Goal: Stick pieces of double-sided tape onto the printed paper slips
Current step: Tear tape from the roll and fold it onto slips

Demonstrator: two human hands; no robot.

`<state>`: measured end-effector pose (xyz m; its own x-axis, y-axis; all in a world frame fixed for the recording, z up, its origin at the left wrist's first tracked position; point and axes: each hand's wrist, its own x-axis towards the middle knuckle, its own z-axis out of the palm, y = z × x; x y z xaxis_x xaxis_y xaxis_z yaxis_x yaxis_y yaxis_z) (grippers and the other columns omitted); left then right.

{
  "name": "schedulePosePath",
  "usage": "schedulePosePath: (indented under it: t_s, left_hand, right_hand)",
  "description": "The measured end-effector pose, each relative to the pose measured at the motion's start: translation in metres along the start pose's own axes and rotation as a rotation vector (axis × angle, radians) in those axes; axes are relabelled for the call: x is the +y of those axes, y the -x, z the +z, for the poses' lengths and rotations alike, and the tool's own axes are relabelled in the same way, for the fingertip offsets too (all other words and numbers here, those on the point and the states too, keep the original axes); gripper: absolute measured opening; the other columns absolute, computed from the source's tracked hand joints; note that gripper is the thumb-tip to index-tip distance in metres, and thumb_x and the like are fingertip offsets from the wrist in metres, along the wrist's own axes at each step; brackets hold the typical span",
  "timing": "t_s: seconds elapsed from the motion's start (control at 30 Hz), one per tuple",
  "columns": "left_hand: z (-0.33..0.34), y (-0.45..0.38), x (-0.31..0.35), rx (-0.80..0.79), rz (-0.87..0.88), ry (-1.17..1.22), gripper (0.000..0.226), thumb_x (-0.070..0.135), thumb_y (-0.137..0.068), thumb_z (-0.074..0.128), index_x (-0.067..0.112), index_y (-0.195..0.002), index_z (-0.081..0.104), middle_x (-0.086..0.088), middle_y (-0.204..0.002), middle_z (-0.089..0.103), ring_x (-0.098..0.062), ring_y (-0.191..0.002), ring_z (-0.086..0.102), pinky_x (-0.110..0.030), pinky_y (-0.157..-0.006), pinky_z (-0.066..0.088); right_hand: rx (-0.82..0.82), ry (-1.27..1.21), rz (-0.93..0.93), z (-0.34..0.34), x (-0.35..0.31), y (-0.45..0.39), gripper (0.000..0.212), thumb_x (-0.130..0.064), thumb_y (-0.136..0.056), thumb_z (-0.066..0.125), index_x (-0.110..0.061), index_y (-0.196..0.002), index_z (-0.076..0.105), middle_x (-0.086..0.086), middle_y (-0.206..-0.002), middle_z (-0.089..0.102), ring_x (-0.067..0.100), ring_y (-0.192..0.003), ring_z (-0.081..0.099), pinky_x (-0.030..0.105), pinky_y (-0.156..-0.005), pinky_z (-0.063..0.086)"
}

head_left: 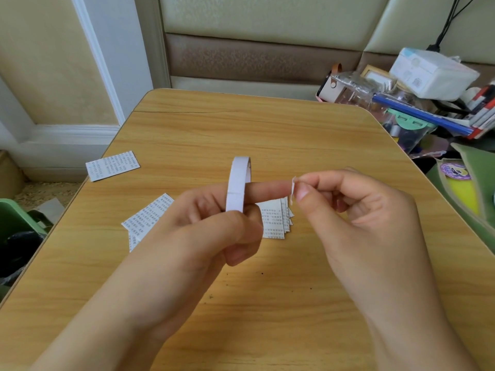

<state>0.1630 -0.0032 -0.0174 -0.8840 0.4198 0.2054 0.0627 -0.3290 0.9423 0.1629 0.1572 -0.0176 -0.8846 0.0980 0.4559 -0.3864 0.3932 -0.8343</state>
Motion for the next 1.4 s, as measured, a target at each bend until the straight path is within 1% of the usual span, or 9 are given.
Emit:
schedulePosePath:
  t_s: [0.07, 0.4, 0.53, 0.63, 0.7, 0.83, 1.1, 1.23, 1.4]
  left_hand:
    - [0.0010, -0.0004, 0.0000, 0.001, -0.002, -0.019, 0.051, 0.015, -0.063, 0.054, -0.023, -0.097, 0.054, 0.010, -0.050, 0.042, -0.010, -0.047, 0.030, -0.011, -0.052, 0.035]
    - [0.0004, 0.0000, -0.0015, 0.046, 0.005, -0.096, 0.051, 0.021, -0.062, 0.056, -0.022, -0.089, 0.052, 0.004, -0.050, 0.036, -0.005, -0.047, 0.039, -0.009, -0.055, 0.036]
    - [-0.0001, -0.0003, -0.0024, 0.080, 0.014, -0.172, 0.057, 0.023, -0.063, 0.056, -0.027, -0.088, 0.048, 0.005, -0.050, 0.036, -0.007, -0.049, 0.037, -0.008, -0.055, 0.035]
    - [0.0015, -0.0004, -0.0026, 0.088, 0.038, -0.188, 0.053, 0.023, -0.063, 0.057, -0.019, -0.095, 0.054, 0.006, -0.051, 0.036, -0.010, -0.050, 0.032, -0.009, -0.054, 0.033]
    - [0.0018, 0.0000, -0.0023, 0.079, 0.051, -0.191, 0.049, 0.023, -0.063, 0.057, -0.014, -0.096, 0.059, 0.009, -0.051, 0.039, -0.011, -0.050, 0.031, -0.012, -0.052, 0.032]
    - [0.0028, -0.0008, -0.0008, 0.071, 0.061, -0.221, 0.056, 0.020, -0.065, 0.055, -0.028, -0.093, 0.047, 0.013, -0.051, 0.051, -0.008, -0.050, 0.033, -0.012, -0.051, 0.031]
    - [0.0042, -0.0006, 0.0005, 0.068, 0.058, -0.248, 0.058, 0.020, -0.065, 0.054, -0.030, -0.094, 0.046, 0.013, -0.052, 0.054, -0.007, -0.049, 0.033, -0.012, -0.051, 0.030]
    - [0.0043, -0.0007, 0.0005, 0.083, 0.069, -0.197, 0.050, 0.020, -0.065, 0.055, -0.017, -0.098, 0.057, 0.012, -0.051, 0.047, -0.009, -0.050, 0.031, -0.013, -0.051, 0.030]
    - [0.0027, -0.0010, -0.0026, 0.082, 0.063, -0.211, 0.055, 0.020, -0.065, 0.054, -0.027, -0.093, 0.048, 0.013, -0.052, 0.054, -0.008, -0.049, 0.034, -0.013, -0.051, 0.030]
  right_hand:
    - [0.029, 0.046, -0.038, 0.0000, -0.0003, 0.0008, 0.003, -0.031, -0.077, 0.068, -0.031, -0.074, 0.070, 0.000, -0.065, 0.053, 0.011, -0.065, 0.049, 0.017, -0.065, 0.038]
    - [0.094, 0.263, -0.178, 0.0014, -0.0018, 0.0031, 0.008, -0.022, -0.075, 0.071, -0.029, -0.075, 0.067, -0.005, -0.063, 0.049, 0.009, -0.066, 0.048, 0.009, -0.063, 0.035]
    - [0.104, 0.207, -0.153, 0.0007, -0.0012, 0.0023, 0.011, -0.023, -0.075, 0.071, -0.028, -0.084, 0.068, -0.006, -0.064, 0.048, 0.006, -0.067, 0.048, 0.009, -0.066, 0.035]
    - [0.085, 0.194, -0.159, 0.0003, -0.0013, 0.0019, 0.015, -0.021, -0.077, 0.070, -0.027, -0.091, 0.070, -0.007, -0.065, 0.048, 0.006, -0.067, 0.049, 0.009, -0.067, 0.035]
    - [0.075, 0.201, -0.162, 0.0007, -0.0018, 0.0025, 0.013, -0.022, -0.078, 0.070, -0.027, -0.090, 0.070, -0.006, -0.065, 0.048, 0.007, -0.066, 0.049, 0.008, -0.067, 0.035]
    - [0.075, 0.161, -0.132, 0.0035, -0.0033, 0.0038, 0.009, -0.025, -0.078, 0.070, -0.030, -0.085, 0.070, -0.006, -0.061, 0.047, 0.008, -0.064, 0.048, 0.008, -0.065, 0.035]
    - [0.102, 0.095, -0.084, 0.0054, -0.0045, 0.0055, 0.006, -0.026, -0.077, 0.071, -0.031, -0.078, 0.070, -0.006, -0.059, 0.045, 0.008, -0.059, 0.046, 0.009, -0.062, 0.035]
    - [0.123, 0.086, -0.067, 0.0053, -0.0050, 0.0063, 0.005, -0.028, -0.076, 0.073, -0.031, -0.074, 0.069, -0.001, -0.059, 0.048, 0.009, -0.058, 0.046, 0.010, -0.060, 0.035]
    - [0.119, 0.069, -0.063, 0.0053, -0.0048, 0.0057, 0.008, -0.027, -0.075, 0.073, -0.030, -0.071, 0.068, 0.003, -0.061, 0.048, 0.008, -0.058, 0.046, 0.011, -0.059, 0.036]
